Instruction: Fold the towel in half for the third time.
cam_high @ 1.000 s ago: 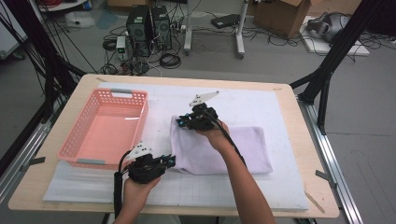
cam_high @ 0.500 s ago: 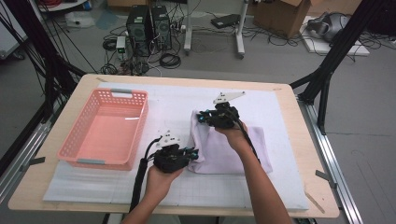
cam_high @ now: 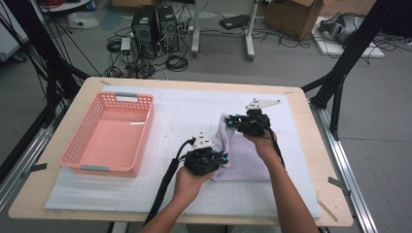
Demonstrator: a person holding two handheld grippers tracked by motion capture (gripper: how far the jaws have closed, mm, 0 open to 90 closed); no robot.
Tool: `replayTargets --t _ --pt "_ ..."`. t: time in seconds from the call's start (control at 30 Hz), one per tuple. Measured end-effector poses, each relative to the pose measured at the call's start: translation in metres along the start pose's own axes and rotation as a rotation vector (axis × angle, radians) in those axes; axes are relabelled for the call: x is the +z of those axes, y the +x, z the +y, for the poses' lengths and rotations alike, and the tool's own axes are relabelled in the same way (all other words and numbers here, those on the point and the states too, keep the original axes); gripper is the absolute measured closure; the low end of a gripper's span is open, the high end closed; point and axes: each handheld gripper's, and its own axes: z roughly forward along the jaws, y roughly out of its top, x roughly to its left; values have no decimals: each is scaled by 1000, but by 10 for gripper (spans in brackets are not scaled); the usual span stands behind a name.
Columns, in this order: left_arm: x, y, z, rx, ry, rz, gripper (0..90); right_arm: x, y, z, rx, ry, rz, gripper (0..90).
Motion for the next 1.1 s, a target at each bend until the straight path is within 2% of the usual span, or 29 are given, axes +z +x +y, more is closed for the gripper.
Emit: replayTargets --t 0.1,0.2,0.27,0.33,0.37,0.47,0.57,0.7,0.83,0.9,0.97,1.0,1.1 --pt "9 -6 1 6 5 -5 801 -8 -7 -6 3 1 -16 793" --pt "19 -12 4 -7 3 -12 763 -15 -14 -13 19 5 -34 794" --pt "23 -15 6 2 0 -26 673 -20 -19 -17 26 10 -42 793" --pt "22 -18 7 46 -33 -57 544 -25 -23 -21 32 -4 -40 793" --pt "20 -19 7 69 -50 -57 502 -27 -26 -23 31 -6 -40 793" --pt "11 -16 9 84 -89 -60 434 -34 -33 -31 37 0 -58 793" --pt "-1 -10 10 80 -115 -42 417 -39 -42 -39 56 3 -76 793" --pt "-19 2 3 88 -123 -4 412 -47 -52 -48 52 26 -111 791" --pt "-30 13 -10 59 -130 18 413 -56 -61 -53 85 40 -159 777" --pt "-34 18 -16 50 -129 25 410 -57 -61 -56 91 87 -199 720" --pt "-39 22 -22 48 -127 41 411 -62 -57 -59 73 122 -273 629" --pt "-42 25 -26 47 -127 46 411 -68 -56 -62 75 103 -299 600" --pt "-51 32 -38 40 -132 55 411 -92 -52 -72 143 65 -331 558"
